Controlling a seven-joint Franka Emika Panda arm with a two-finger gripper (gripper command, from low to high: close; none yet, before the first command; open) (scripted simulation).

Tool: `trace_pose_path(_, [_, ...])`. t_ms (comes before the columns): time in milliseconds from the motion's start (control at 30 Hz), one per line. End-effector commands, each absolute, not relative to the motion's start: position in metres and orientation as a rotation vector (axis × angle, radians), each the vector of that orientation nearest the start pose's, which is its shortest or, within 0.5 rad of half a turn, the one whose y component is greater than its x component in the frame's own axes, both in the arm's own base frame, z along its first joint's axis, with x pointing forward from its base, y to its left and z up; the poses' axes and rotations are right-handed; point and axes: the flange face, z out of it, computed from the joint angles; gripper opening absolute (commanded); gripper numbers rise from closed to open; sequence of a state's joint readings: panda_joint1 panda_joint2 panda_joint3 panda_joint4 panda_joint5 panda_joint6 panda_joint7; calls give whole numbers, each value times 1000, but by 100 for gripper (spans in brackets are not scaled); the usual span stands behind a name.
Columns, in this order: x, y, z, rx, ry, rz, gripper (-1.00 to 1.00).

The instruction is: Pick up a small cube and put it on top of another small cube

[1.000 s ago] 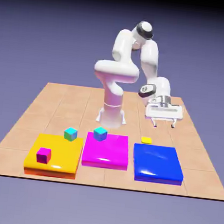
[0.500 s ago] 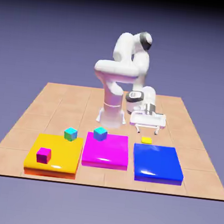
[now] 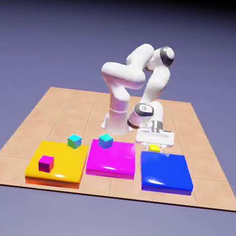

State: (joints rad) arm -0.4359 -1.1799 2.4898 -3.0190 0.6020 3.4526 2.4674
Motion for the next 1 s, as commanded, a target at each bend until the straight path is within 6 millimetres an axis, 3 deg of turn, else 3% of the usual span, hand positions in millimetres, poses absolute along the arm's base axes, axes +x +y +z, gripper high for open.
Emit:
trace_pose_path(0, [125,210,97,-2259,944,-1275,-100])
trace_pose_path(300, [97,211,129,-2268,996,-1235,-100])
trace_pose_path(567, [142,245,139,-2121,1661,-1130,-100])
trace_pose_path(800, [188,268,169,-1906,2178,-964,-100])
trace_pose_path(967, [239,247,185,-1662,2571,-982,-100])
